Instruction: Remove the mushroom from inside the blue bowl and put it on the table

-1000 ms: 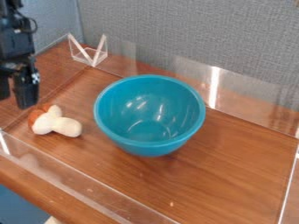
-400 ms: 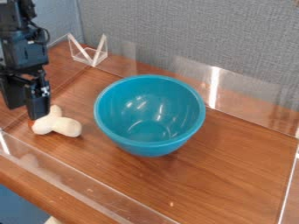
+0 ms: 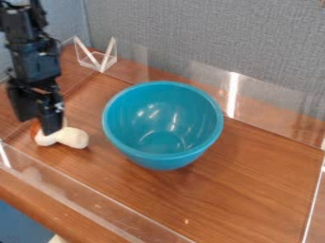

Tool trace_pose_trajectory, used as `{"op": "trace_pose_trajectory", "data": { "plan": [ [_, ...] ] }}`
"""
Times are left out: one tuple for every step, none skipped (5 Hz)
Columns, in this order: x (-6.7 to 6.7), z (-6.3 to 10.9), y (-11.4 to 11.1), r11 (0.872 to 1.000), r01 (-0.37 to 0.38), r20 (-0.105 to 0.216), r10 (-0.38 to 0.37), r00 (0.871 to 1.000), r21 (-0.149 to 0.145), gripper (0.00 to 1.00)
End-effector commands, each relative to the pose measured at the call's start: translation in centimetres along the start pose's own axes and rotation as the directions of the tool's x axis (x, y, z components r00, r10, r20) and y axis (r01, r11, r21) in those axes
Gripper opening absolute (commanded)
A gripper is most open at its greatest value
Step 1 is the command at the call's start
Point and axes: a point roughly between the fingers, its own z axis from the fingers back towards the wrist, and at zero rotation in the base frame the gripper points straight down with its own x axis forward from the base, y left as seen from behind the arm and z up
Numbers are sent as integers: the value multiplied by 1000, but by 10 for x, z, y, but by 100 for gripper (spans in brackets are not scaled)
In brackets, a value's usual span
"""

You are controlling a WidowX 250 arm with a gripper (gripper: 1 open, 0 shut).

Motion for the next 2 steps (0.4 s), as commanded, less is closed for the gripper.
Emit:
{"op": "trace_pose_trajectory", "data": {
  "plan": [
    [12,0,0,999,14,20,-15,1000,37,100],
    [20,-13,0,999,7,21,-8,1000,48,100]
  ]
}}
